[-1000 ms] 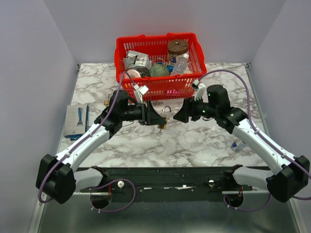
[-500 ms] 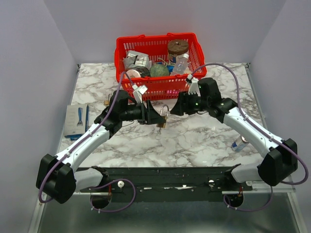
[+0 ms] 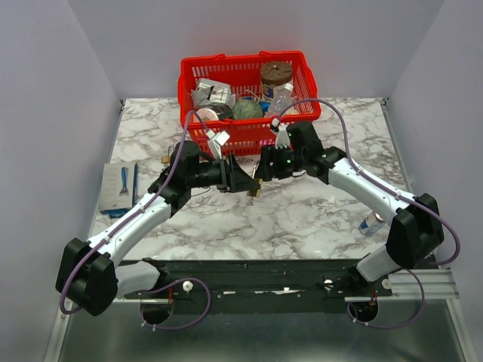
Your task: Unlock with the key
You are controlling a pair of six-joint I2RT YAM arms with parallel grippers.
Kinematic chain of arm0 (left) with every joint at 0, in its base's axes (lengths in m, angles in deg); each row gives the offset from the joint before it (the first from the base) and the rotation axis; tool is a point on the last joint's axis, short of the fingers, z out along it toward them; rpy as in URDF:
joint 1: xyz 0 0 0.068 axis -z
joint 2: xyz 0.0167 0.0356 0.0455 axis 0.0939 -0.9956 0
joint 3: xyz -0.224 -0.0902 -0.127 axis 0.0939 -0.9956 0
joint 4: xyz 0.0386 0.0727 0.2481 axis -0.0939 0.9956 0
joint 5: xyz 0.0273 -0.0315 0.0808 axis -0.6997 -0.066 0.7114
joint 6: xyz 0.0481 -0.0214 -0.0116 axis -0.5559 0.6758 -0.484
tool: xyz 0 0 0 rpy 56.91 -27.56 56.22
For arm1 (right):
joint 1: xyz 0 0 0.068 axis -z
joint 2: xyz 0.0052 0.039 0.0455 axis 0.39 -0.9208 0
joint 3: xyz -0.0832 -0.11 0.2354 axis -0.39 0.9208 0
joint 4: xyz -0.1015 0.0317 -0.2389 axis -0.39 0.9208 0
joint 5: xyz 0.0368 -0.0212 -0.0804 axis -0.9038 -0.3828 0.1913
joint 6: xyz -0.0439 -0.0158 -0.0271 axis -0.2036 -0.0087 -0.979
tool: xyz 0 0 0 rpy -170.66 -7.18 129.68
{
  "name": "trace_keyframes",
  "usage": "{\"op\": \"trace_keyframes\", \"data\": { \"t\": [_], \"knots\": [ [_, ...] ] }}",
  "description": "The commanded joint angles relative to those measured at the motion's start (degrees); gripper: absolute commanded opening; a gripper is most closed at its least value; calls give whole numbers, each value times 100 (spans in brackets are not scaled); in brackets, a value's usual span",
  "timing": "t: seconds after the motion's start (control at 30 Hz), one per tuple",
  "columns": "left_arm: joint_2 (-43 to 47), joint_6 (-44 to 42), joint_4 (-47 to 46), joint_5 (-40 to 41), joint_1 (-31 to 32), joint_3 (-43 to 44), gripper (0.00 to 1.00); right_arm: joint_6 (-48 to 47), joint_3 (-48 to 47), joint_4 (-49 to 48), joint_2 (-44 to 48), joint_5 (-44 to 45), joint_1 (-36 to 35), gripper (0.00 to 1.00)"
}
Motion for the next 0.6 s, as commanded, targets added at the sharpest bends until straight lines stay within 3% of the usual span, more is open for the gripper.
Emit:
{"op": "trace_keyframes", "data": {
  "t": [0.0,0.43,0.57],
  "knots": [
    [7,222,-874,-297,117,41,0,1,-323,-229,-249,-187,-80,67],
    [16,802,-1883,-376,258,-345,0,-34,-183,-1469,-346,-1629,-89,68],
    [16,873,-1885,-245,258,-372,0,-16,-95,-1549,-311,-1665,-89,68]
  ]
}}
